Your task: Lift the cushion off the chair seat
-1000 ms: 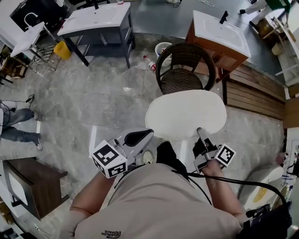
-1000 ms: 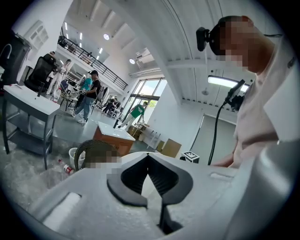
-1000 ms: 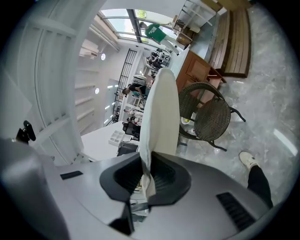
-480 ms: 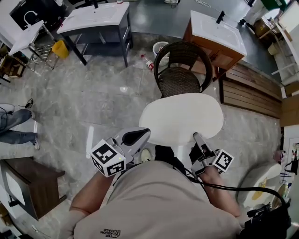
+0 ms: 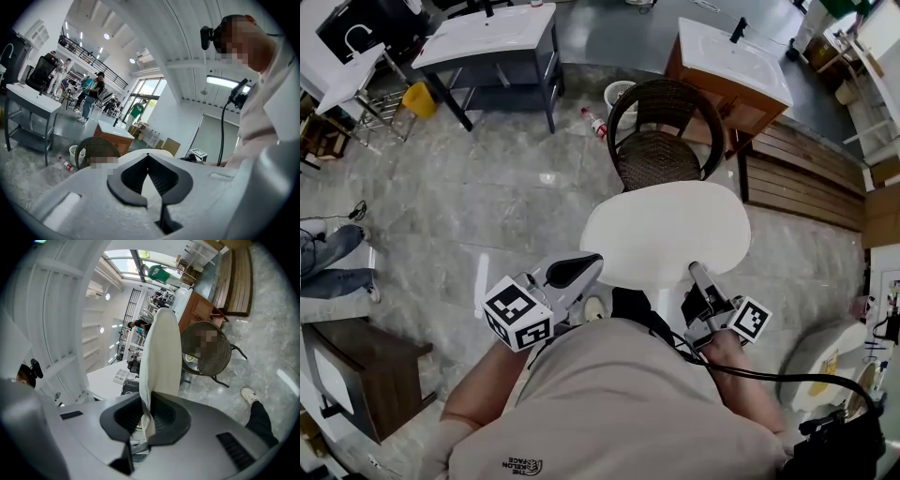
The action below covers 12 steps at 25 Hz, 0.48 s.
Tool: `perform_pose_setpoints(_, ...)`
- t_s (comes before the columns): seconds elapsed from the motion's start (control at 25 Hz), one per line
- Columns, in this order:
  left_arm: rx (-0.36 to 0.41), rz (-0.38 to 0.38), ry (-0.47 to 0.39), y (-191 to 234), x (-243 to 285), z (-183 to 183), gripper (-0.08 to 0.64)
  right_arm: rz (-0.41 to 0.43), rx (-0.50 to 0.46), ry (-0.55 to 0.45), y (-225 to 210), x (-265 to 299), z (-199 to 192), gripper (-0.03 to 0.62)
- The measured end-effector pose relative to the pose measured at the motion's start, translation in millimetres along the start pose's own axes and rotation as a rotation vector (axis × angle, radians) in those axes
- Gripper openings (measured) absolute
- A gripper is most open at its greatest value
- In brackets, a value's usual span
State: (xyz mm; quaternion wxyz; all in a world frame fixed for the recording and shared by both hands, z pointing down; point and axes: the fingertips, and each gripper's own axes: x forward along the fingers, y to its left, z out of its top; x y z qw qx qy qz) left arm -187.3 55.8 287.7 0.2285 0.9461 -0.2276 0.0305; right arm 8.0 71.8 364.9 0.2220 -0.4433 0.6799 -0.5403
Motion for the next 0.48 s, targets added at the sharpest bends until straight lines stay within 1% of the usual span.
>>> perform_pose_setpoints(0.48,-0.007,0.008,0.008,1.5,-2.0,-4.5,0.008,0.004,0.002,0.003,-1.7,1.7,0.4,0.044)
